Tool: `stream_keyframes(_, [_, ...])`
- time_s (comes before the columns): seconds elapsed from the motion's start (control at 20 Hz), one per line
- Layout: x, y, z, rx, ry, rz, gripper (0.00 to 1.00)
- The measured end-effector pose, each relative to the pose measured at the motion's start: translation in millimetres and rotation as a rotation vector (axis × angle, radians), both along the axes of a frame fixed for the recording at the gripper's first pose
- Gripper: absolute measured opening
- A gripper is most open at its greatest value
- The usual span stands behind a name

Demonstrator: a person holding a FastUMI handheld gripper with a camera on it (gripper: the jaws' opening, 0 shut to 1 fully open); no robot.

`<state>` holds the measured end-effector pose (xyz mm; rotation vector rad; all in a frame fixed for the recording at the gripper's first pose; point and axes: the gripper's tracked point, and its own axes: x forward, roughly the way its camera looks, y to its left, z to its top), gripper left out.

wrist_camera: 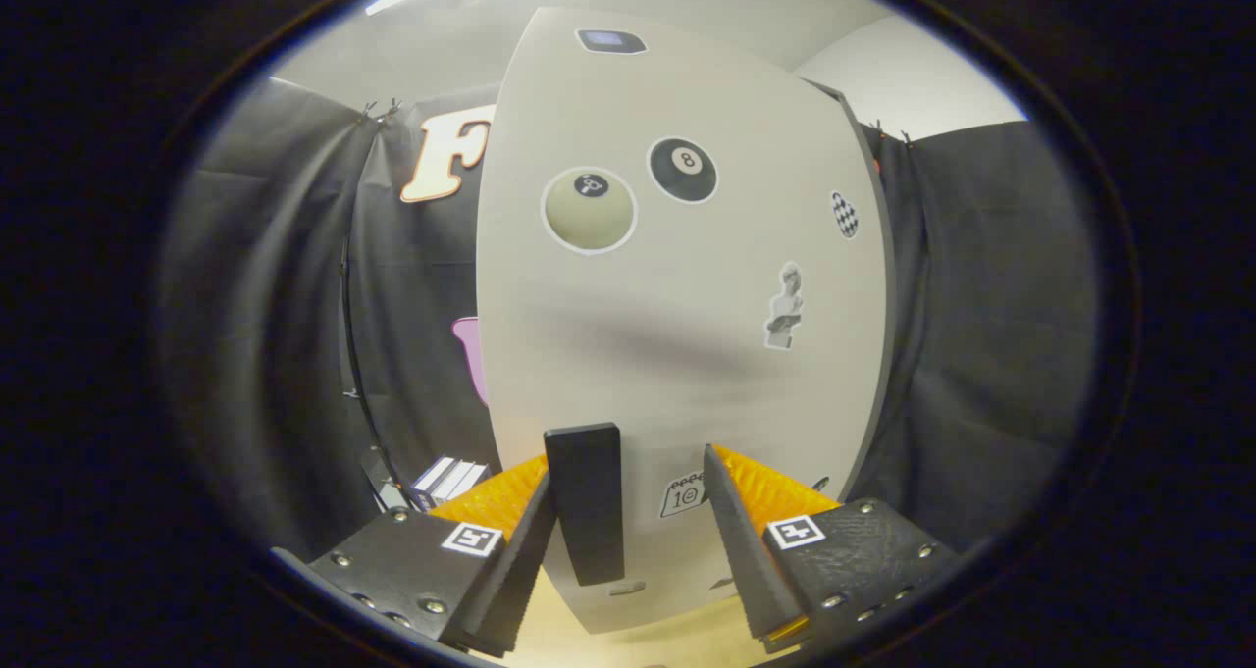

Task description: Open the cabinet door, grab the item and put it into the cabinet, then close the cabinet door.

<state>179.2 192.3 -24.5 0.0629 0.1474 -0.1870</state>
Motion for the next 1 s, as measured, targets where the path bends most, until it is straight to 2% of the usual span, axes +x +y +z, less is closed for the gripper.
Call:
stream_keyframes(0.75, [20.0, 8.5, 6.7, 0.013, -0.030, 0.061, 0.83])
stream_keyframes(1.0, [1.9, 9.0, 22.4, 0.028, -0.063, 0.125, 0.83])
